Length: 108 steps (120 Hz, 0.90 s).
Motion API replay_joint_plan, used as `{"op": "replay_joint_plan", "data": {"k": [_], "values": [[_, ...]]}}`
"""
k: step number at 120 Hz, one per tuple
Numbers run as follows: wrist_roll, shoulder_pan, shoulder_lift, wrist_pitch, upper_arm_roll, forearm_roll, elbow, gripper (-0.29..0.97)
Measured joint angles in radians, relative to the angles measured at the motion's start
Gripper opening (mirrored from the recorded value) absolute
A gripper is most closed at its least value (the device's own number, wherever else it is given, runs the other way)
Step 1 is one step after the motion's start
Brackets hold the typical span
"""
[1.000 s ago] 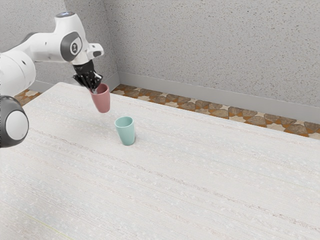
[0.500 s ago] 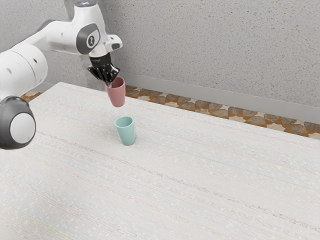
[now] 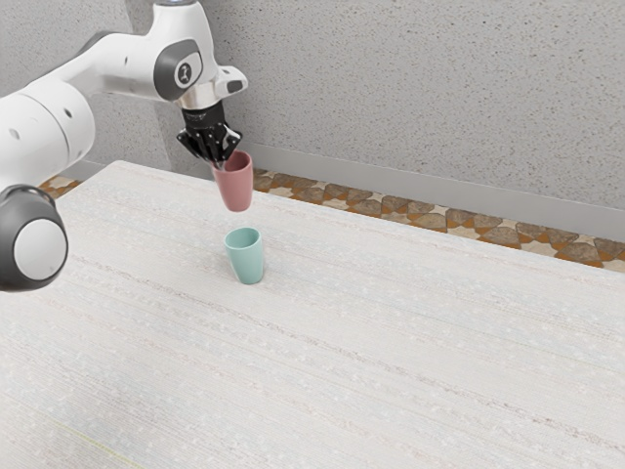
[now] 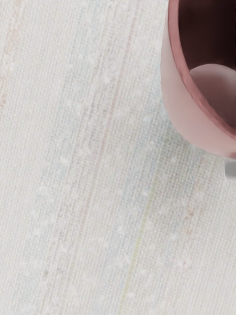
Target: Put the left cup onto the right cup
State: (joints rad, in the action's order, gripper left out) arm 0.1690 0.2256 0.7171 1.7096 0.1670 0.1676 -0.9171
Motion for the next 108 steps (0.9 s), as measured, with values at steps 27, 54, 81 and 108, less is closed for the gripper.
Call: {"op": "replay_joint_plan", "data": {"k": [27, 54, 81, 108], "values": [[0.061, 0.000, -0.028, -0.022, 0.002, -0.005, -0.045, -0.11], [0.110, 0.000, -0.044, -0.029, 0.002, -0.014, -0.080, -0.11], [0.151, 0.001, -0.059, -0.031, 0.001, -0.026, -0.115, -0.11], [0.185, 0.001, -0.064, -0.030, 0.000, -0.032, -0.136, -0.11]]}}
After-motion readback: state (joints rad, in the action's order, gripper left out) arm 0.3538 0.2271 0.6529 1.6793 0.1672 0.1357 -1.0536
